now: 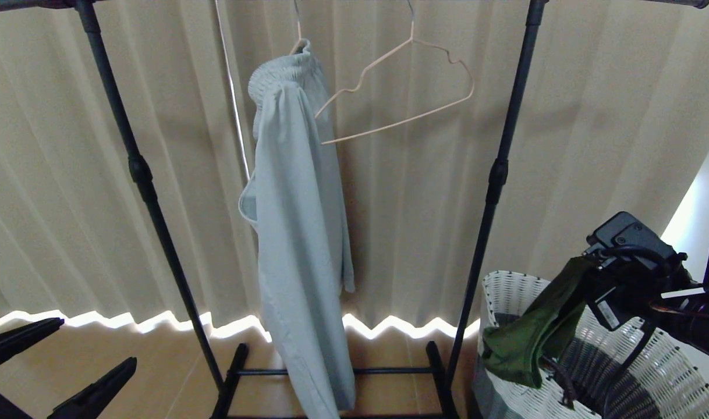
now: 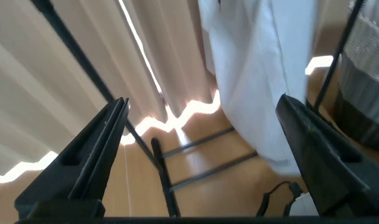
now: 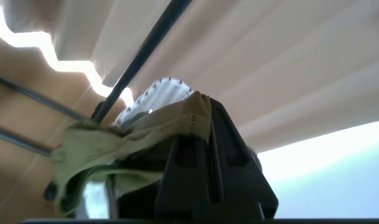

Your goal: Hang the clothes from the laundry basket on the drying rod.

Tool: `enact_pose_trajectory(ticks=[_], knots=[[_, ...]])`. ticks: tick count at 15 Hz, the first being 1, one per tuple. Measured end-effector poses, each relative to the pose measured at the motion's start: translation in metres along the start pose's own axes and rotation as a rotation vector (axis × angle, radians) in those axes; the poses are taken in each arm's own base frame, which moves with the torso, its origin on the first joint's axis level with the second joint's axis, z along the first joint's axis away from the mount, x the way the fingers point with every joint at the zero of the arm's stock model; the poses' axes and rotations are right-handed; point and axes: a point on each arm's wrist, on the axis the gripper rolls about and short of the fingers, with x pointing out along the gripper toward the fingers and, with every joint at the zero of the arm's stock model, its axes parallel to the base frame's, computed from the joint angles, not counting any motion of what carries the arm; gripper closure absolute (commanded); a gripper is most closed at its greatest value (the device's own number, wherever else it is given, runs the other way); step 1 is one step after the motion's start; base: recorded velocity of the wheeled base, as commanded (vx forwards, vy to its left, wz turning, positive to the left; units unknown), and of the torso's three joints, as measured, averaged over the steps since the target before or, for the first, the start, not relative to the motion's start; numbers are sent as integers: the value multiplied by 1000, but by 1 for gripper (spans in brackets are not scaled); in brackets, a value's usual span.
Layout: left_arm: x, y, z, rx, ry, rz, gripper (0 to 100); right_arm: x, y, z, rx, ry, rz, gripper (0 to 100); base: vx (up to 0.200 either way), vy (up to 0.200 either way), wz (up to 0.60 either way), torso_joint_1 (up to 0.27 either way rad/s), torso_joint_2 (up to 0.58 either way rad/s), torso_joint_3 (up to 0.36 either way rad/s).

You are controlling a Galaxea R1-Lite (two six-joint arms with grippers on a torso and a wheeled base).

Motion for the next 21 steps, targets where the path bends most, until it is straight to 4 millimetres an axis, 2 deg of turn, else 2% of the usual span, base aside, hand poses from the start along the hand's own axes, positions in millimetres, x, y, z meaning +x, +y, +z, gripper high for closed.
enact_pose_trajectory(ticks=[4, 8, 14, 18, 21], knots=[[-3, -1, 0, 24, -13, -4, 0, -3, 2, 13, -6, -54, 13, 100, 0, 0, 0, 0, 0, 0], [2, -6, 2, 91, -12, -75, 0, -7, 7, 35, 3, -144, 40, 100, 0, 0, 0, 0, 0, 0], [12, -22, 20, 149, -69, -295, 0, -19, 20, 81, -3, -298, 121, 100, 0, 0, 0, 0, 0, 0], [16, -41, 40, 52, -98, -489, 0, -35, 33, 99, 132, -378, 232, 100, 0, 0, 0, 0, 0, 0], [33, -51, 55, 48, -73, -547, 0, -50, 42, 120, 175, -476, 343, 100, 0, 0, 0, 0, 0, 0]])
